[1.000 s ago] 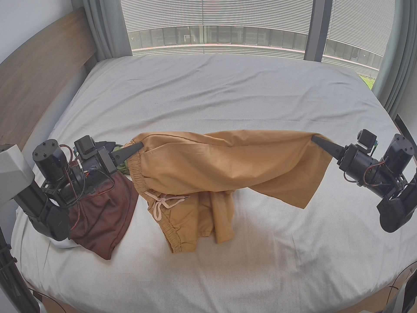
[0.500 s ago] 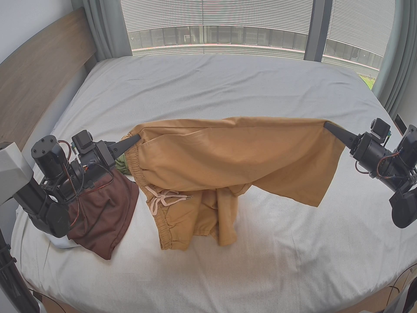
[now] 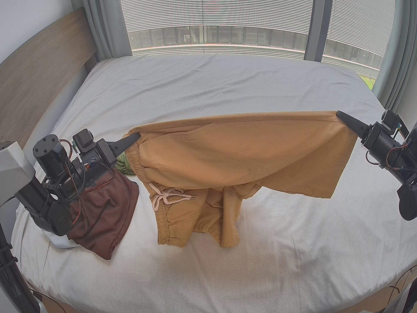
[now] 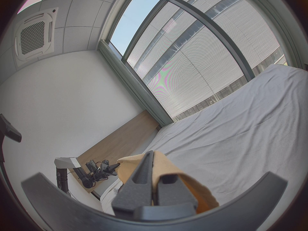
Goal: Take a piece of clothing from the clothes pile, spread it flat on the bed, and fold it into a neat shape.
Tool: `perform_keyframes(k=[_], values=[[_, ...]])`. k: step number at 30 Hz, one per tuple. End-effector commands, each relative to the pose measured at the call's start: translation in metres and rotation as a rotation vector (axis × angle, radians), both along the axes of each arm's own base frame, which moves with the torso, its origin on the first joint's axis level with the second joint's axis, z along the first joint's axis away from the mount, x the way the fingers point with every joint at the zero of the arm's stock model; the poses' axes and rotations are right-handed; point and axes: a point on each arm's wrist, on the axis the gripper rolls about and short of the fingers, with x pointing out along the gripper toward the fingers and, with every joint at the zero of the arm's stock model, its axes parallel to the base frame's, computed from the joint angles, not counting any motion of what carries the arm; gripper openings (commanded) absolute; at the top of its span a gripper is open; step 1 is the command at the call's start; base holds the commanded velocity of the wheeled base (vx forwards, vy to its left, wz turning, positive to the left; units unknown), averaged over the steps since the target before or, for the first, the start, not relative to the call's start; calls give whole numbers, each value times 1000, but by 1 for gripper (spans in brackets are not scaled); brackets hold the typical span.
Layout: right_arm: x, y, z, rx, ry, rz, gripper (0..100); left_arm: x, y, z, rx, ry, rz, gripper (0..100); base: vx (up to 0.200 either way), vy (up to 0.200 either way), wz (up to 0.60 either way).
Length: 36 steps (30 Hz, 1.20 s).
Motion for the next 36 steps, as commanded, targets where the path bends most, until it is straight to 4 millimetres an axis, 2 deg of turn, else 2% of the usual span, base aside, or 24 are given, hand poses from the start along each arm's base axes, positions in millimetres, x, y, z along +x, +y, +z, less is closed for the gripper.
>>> perform_keyframes(k=[1,14,20,25,36], values=[[2,-5,1,0,-7,-19,0,2,2,-1,1,1,8,0,0,0,0],[7,-5,-6,-4,20,-6,0,3,4,4,-2,-20,16,0,0,0,0],[13,-6,-16,-3,45,-10,0,5,8,13,-13,-51,45,0,0,0,0],[19,-5,-24,-4,72,-9,0,2,13,24,-24,-79,58,0,0,0,0],[30,-5,-40,-4,67,-6,0,-3,24,36,-36,-106,84,0,0,0,0]])
